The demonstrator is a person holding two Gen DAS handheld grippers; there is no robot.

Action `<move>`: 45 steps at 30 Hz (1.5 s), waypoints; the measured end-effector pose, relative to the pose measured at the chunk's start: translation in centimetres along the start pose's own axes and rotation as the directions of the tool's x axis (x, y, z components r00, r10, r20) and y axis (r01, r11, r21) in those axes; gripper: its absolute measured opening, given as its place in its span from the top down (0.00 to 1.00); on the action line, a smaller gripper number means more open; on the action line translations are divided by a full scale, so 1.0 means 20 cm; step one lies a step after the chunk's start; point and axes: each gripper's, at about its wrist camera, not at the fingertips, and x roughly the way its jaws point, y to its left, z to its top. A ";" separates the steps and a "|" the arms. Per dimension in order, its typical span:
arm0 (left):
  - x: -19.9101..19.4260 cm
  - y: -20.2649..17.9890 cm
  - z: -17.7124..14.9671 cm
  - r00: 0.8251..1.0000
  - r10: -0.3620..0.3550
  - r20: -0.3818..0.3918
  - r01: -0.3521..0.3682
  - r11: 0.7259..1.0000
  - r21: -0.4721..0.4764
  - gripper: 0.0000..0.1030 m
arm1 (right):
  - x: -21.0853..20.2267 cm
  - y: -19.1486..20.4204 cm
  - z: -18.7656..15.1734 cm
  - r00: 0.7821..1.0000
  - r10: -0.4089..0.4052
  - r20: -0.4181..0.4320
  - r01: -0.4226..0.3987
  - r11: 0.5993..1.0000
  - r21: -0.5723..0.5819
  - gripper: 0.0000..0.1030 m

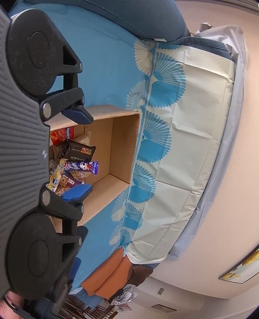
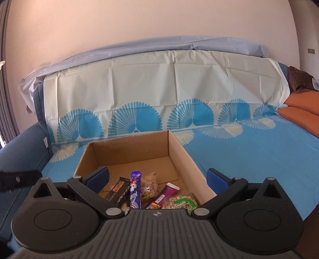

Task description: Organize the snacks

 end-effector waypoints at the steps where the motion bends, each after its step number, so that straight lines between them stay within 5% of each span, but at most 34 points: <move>1: 0.00 0.00 -0.01 1.000 0.002 -0.003 -0.002 1.000 -0.004 0.29 | 0.00 0.00 -0.02 1.000 -0.005 -0.006 0.005 1.000 0.007 0.01; 9: 0.03 -0.01 -0.07 0.995 0.081 -0.049 -0.081 0.997 0.010 0.16 | 0.03 0.04 -0.09 0.999 -0.011 -0.041 0.010 1.000 -0.022 0.01; 13: 0.07 0.00 -0.11 0.989 0.123 -0.084 -0.123 0.992 0.000 0.01 | 0.06 0.04 -0.09 0.998 -0.007 -0.057 0.007 1.000 -0.004 0.01; 28: 0.17 0.05 -0.15 0.953 0.256 -0.163 -0.256 0.966 0.021 0.00 | 0.11 0.09 -0.10 0.997 0.011 -0.082 -0.015 0.998 -0.053 0.01; 45: 0.19 0.01 -0.18 0.951 0.260 -0.167 -0.255 0.966 0.050 0.00 | 0.12 0.11 -0.11 0.995 0.026 -0.091 -0.035 0.995 -0.090 0.01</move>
